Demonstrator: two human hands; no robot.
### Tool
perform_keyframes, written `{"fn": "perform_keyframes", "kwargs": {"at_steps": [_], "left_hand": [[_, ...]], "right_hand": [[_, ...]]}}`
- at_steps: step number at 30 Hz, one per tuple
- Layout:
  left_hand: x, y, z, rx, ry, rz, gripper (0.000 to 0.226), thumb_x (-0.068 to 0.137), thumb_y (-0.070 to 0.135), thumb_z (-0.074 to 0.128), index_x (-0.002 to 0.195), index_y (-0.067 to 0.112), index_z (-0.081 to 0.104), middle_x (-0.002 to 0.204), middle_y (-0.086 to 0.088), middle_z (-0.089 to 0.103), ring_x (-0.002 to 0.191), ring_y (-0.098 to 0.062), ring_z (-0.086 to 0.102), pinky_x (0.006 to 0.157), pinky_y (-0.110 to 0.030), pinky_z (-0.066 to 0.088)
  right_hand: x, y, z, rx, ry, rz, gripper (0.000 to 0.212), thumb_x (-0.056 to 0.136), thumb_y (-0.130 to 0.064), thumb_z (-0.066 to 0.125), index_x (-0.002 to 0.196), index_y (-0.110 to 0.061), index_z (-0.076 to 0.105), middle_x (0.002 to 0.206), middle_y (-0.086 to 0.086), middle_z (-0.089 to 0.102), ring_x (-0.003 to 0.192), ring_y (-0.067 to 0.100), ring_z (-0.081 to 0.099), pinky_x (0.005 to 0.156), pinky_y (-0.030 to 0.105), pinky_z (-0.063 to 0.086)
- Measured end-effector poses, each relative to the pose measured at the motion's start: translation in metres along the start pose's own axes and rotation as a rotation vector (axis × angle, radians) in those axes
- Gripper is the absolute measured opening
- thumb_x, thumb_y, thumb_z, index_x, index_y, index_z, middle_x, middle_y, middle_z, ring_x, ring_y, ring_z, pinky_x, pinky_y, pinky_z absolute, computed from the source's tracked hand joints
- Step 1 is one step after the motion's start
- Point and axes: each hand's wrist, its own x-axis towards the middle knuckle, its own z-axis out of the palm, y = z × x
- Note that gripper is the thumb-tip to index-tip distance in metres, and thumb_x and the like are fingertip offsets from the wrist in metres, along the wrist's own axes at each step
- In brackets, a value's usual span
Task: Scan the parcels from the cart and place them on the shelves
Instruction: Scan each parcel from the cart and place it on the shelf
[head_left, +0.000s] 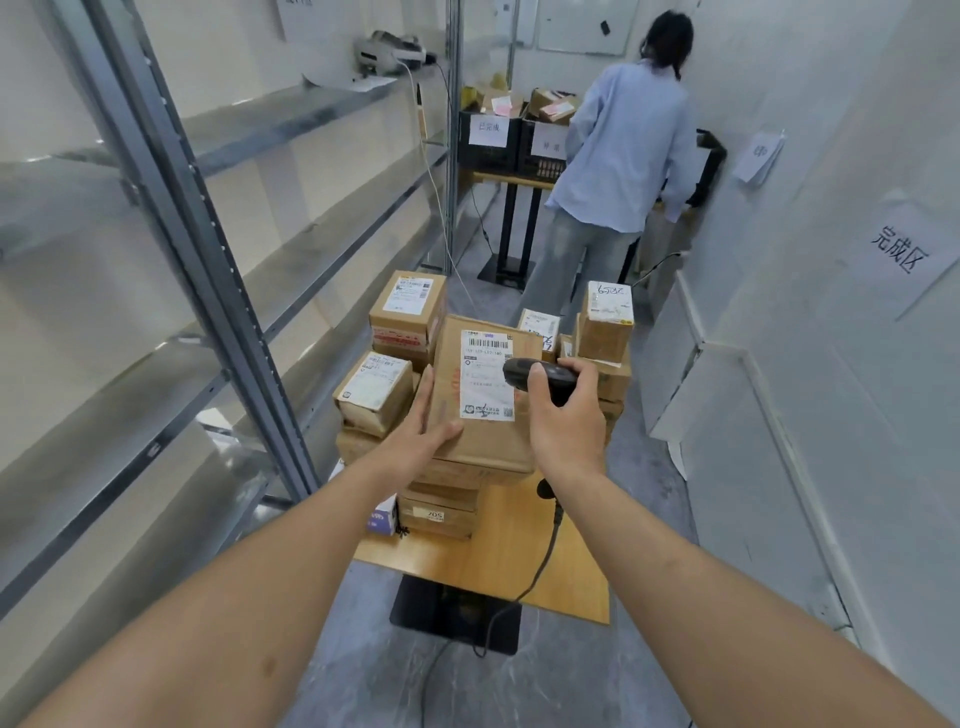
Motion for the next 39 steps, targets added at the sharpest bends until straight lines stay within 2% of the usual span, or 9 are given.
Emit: {"fn": "perform_keyframes", "kwargs": {"at_steps": [3,6,9,12,16,20,30,35,39], "left_hand": [[-0.023,0.008,0.006,0.027,0.047,0.061,0.089,0.103,0.054,0.057,0.153,0.066,-0.015,0.16,0.013,0.034,0.13,-0.013,0.044,0.116,-0.046,0.039],[-0.051,0.014,0.017,0.033,0.108,0.102,0.09,0.096,0.066,0.06,0.144,0.077,-0.016,0.165,0.012,0.03,0.14,-0.021,0.045,0.12,-0.058,0.035],[-0.086,0.016,0.034,0.051,0.215,0.136,0.089,0.099,0.06,0.059,0.147,0.073,-0.015,0.168,0.007,0.03,0.148,-0.025,0.04,0.123,-0.054,0.031],[-0.122,0.017,0.05,0.062,0.328,0.191,0.09,0.101,0.053,0.06,0.153,0.069,-0.013,0.166,0.004,0.034,0.145,-0.026,0.045,0.121,-0.054,0.036],[-0.161,0.003,0.056,0.101,0.516,0.217,0.09,0.095,0.064,0.064,0.148,0.076,-0.008,0.156,-0.005,0.048,0.132,-0.032,0.057,0.111,-0.063,0.046],[-0.205,-0.003,0.052,0.159,0.579,0.204,0.092,0.088,0.074,0.064,0.146,0.079,-0.008,0.16,-0.007,0.042,0.138,-0.038,0.051,0.11,-0.067,0.045],[-0.3,-0.045,0.019,0.301,0.861,0.075,0.086,0.102,0.056,0.056,0.148,0.075,-0.014,0.147,-0.015,0.055,0.127,-0.038,0.057,0.112,-0.054,0.043],[-0.336,-0.072,-0.01,0.287,0.899,0.034,0.087,0.104,0.051,0.056,0.15,0.072,-0.015,0.141,-0.015,0.059,0.117,-0.034,0.062,0.096,-0.037,0.044],[-0.36,-0.091,-0.038,0.29,0.921,-0.03,0.085,0.105,0.054,0.053,0.151,0.069,-0.017,0.147,-0.016,0.057,0.125,-0.038,0.06,0.102,-0.043,0.043]], "right_hand": [[-0.006,-0.008,-0.013,0.026,-0.01,-0.052,0.029,0.102,-0.054,0.056,0.124,-0.039,0.048,0.102,-0.025,0.06,0.097,0.008,0.062,0.085,0.036,0.049],[-0.015,-0.014,-0.03,0.054,-0.067,-0.109,0.028,0.102,-0.055,0.055,0.124,-0.04,0.046,0.102,-0.021,0.06,0.099,0.013,0.062,0.086,0.037,0.05],[-0.03,-0.016,-0.051,0.077,-0.137,-0.171,0.031,0.103,-0.055,0.054,0.127,-0.038,0.046,0.099,-0.021,0.059,0.093,0.011,0.06,0.086,0.038,0.049],[-0.043,-0.019,-0.072,0.074,-0.189,-0.237,0.034,0.103,-0.057,0.052,0.13,-0.036,0.046,0.096,-0.021,0.058,0.09,0.011,0.061,0.085,0.039,0.05],[-0.065,-0.029,-0.091,0.088,-0.265,-0.301,0.032,0.103,-0.059,0.051,0.127,-0.04,0.044,0.101,-0.013,0.064,0.095,0.017,0.065,0.087,0.044,0.055],[-0.095,-0.041,-0.097,0.124,-0.35,-0.369,0.035,0.103,-0.059,0.051,0.131,-0.038,0.044,0.107,-0.009,0.063,0.099,0.017,0.065,0.08,0.038,0.054],[-0.167,-0.07,-0.073,0.177,-0.543,-0.432,0.023,0.105,-0.055,0.05,0.121,-0.042,0.039,0.099,-0.017,0.059,0.096,0.014,0.063,0.088,0.04,0.053],[-0.206,-0.083,-0.041,0.198,-0.599,-0.41,0.029,0.104,-0.056,0.051,0.124,-0.036,0.045,0.098,-0.019,0.057,0.09,0.002,0.058,0.084,0.038,0.048],[-0.236,-0.092,-0.013,0.196,-0.625,-0.397,0.031,0.103,-0.057,0.052,0.125,-0.035,0.047,0.1,-0.012,0.063,0.093,0.014,0.065,0.087,0.043,0.055]]}}
